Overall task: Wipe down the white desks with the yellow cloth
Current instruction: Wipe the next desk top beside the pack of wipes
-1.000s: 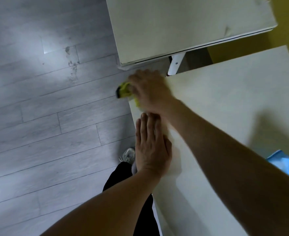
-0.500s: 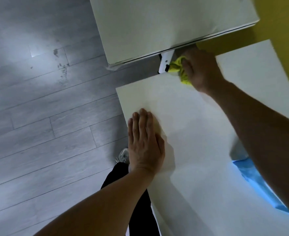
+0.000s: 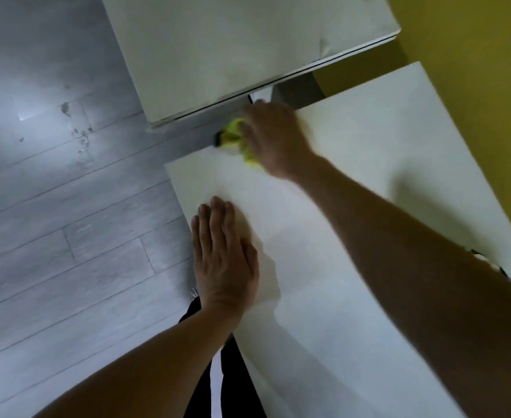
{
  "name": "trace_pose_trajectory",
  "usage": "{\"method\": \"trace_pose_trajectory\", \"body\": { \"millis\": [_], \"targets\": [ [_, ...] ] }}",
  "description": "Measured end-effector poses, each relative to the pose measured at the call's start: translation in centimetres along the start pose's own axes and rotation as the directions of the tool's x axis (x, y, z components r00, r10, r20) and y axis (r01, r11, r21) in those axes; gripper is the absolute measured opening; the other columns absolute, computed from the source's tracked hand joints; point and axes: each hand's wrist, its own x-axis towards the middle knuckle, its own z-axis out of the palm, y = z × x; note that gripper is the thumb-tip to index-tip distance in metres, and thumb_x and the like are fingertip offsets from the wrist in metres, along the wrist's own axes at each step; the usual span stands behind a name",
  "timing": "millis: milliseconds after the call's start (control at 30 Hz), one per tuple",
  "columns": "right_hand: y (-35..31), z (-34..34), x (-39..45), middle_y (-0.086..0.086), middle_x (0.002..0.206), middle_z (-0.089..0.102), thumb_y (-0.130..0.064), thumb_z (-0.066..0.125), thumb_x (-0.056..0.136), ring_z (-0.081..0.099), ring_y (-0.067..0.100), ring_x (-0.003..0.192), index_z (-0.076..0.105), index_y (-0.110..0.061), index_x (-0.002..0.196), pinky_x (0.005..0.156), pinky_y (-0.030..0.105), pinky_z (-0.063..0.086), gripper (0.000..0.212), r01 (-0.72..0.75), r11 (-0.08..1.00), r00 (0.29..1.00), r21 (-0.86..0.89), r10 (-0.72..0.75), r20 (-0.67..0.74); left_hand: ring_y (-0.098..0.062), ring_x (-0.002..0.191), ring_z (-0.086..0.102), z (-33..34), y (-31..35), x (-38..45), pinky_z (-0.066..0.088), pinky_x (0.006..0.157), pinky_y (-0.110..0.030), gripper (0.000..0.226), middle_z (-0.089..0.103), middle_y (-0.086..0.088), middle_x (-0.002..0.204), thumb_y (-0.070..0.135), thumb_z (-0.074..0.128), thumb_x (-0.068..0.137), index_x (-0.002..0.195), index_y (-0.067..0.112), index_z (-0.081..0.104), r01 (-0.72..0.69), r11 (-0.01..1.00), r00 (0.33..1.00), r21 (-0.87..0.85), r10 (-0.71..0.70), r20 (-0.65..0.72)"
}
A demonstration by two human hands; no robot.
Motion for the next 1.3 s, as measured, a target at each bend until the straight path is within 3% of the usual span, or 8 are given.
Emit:
{"method": "trace_pose_trajectory", "body": {
  "millis": [133, 267, 500, 633, 867, 1000, 1100, 1300],
  "targets": [
    [10.4, -2.5, -1.9, 0.018, 0.112, 0.063, -0.032, 0.034, 0.104, 0.058, 0.039, 0.104, 0.061, -0.007, 0.116, 0.094, 0.045, 0.038, 0.038, -0.224, 0.974, 0.974, -0.04, 0.224, -0.023, -0.039, 0.159, 0.019, -0.1, 0.2, 0.1, 0.012, 0.131, -0.05, 0.066, 0.026, -0.022, 0.169, 0.029, 0.034, 0.103, 0.16, -0.003, 0.03, 0.013, 1.0, 1.0, 0.002, -0.013, 0.001],
    [10.0, -2.9, -1.6, 0.017, 0.107, 0.062, -0.032, 0.033, 0.102, 0.057, 0.038, 0.1, 0.061, -0.008, 0.109, 0.093, 0.046, 0.038, 0.038, -0.33, 0.94, 0.944, -0.086, 0.326, -0.056, -0.039, 0.159, 0.017, -0.4, 0.4, 0.1, 0.013, 0.131, -0.053, 0.065, 0.024, -0.022, 0.169, 0.028, 0.034, 0.103, 0.16, -0.004, 0.03, 0.022, 1.0, 1.0, 0.005, -0.022, -0.002],
    [-2.2, -0.1, 0.1, 0.011, 0.099, 0.066, -0.034, 0.043, 0.097, 0.062, 0.034, 0.089, 0.063, -0.013, 0.109, 0.082, 0.044, 0.045, 0.031, -0.032, 0.999, 0.999, 0.038, 0.031, 0.021, -0.038, 0.152, 0.038, -0.1, 0.8, 1.9, 0.027, 0.127, -0.05, 0.059, 0.044, -0.021, 0.16, 0.005, 0.057, 0.094, 0.152, -0.001, 0.049, -0.44, 0.898, 0.898, 0.018, 0.439, 0.045],
    [0.5, -1.1, -0.3, 0.008, 0.113, 0.064, -0.035, 0.038, 0.104, 0.06, 0.031, 0.103, 0.059, -0.013, 0.119, 0.092, 0.045, 0.043, 0.034, 0.054, 0.993, 0.997, 0.109, -0.06, 0.05, -0.037, 0.143, 0.049, 0.1, 3.1, 5.9, 0.034, 0.124, -0.048, 0.054, 0.055, -0.021, 0.15, 0.015, 0.06, 0.092, 0.143, 0.001, 0.057, -0.407, 0.913, 0.911, -0.019, 0.408, 0.058],
    [16.0, -4.6, -2.0, 0.021, 0.097, 0.064, -0.03, 0.041, 0.102, 0.06, 0.045, 0.089, 0.062, -0.008, 0.102, 0.082, 0.049, 0.043, 0.031, -0.281, 0.96, 0.959, -0.018, 0.28, -0.049, -0.036, 0.153, 0.035, 0.7, 3.8, 8.6, 0.024, 0.128, -0.051, 0.066, 0.038, -0.018, 0.164, 0.031, 0.04, 0.099, 0.159, 0.003, 0.038, -0.362, 0.932, 0.931, 0.014, 0.36, 0.055],
    [15.5, -5.0, -1.2, 0.017, 0.094, 0.064, -0.033, 0.033, 0.099, 0.06, 0.042, 0.089, 0.062, -0.012, 0.096, 0.084, 0.049, 0.043, 0.036, -0.435, 0.898, 0.9, -0.065, 0.431, -0.061, -0.036, 0.152, 0.036, 0.8, 4.0, 8.7, 0.024, 0.128, -0.05, 0.067, 0.04, -0.018, 0.163, 0.031, 0.041, 0.098, 0.159, 0.005, 0.037, -0.35, 0.936, 0.936, 0.035, 0.349, 0.049],
    [9.2, -4.2, -0.7, 0.01, 0.09, 0.068, -0.03, 0.047, 0.095, 0.065, 0.037, 0.083, 0.065, -0.015, 0.093, 0.073, 0.044, 0.048, 0.024, -0.26, 0.966, 0.964, 0.011, 0.26, -0.062, -0.037, 0.152, 0.036, 0.5, 4.0, 8.4, 0.027, 0.127, -0.053, 0.061, 0.039, -0.018, 0.164, 0.029, 0.039, 0.104, 0.16, 0.007, 0.035, -0.36, 0.932, 0.932, 0.031, 0.358, 0.066],
    [4.6, -3.6, -1.2, 0.007, 0.11, 0.063, -0.035, 0.038, 0.106, 0.059, 0.027, 0.099, 0.061, -0.012, 0.118, 0.089, 0.042, 0.044, 0.034, -0.003, 0.997, 1.0, 0.071, 0.001, 0.03, -0.036, 0.15, 0.038, 0.0, 4.0, 8.5, 0.027, 0.128, -0.05, 0.056, 0.044, -0.02, 0.16, 0.026, 0.034, 0.106, 0.159, 0.008, 0.04, -0.35, 0.936, 0.935, 0.024, 0.348, 0.064]
  ]
}}
